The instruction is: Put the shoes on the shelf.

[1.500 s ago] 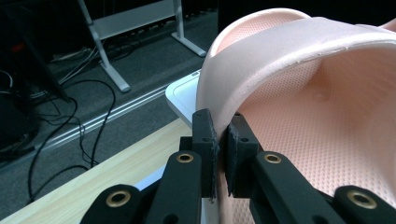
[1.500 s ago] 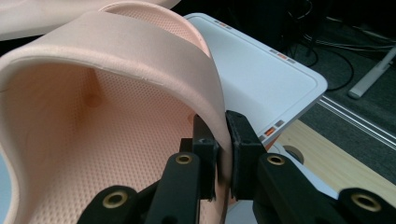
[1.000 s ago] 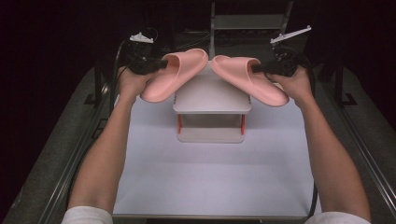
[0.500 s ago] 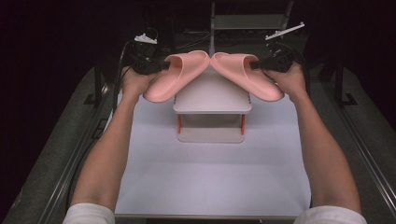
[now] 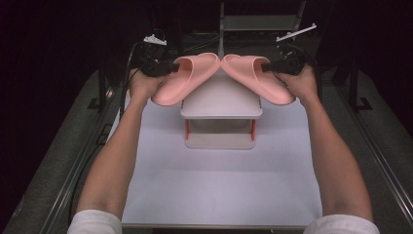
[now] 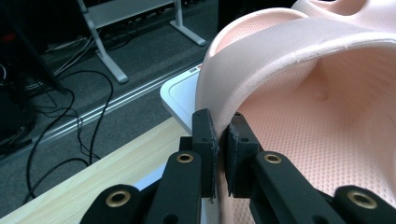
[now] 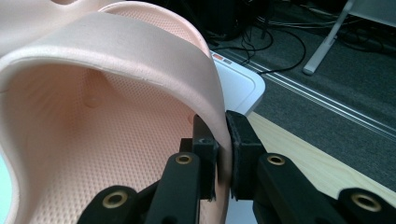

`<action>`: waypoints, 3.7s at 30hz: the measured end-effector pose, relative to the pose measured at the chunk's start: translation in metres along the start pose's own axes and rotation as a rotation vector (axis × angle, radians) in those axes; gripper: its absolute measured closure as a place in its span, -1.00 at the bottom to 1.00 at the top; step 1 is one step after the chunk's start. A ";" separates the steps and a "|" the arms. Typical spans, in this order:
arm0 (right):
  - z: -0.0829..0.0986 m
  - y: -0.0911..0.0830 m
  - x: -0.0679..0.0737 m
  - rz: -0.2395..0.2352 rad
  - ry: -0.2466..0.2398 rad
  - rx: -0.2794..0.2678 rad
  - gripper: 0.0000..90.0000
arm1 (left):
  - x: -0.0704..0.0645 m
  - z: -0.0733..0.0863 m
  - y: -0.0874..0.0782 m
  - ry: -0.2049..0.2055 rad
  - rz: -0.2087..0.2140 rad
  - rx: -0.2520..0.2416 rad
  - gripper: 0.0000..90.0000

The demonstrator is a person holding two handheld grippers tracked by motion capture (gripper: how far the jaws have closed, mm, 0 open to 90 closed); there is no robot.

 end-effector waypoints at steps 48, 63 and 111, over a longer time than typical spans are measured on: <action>-0.002 0.011 0.015 0.058 0.067 0.026 0.67 | -0.021 -0.009 0.027 -0.058 0.019 0.009 0.70; -0.005 0.015 0.022 0.051 0.075 0.028 0.63 | -0.022 -0.009 0.028 -0.071 0.025 0.007 0.67; -0.006 0.030 0.045 0.014 0.100 0.027 0.40 | -0.027 0.000 0.042 -0.102 0.025 0.040 0.61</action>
Point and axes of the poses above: each handheld gripper's, and its own axes: y roughly forward along the jaws, z roughly out of its underside, x roughly to its left, the point moved 6 cm from there along y, roughly forward along the jaws, and after that the axes turned 4 degrees about z, right-handed, at the moved point
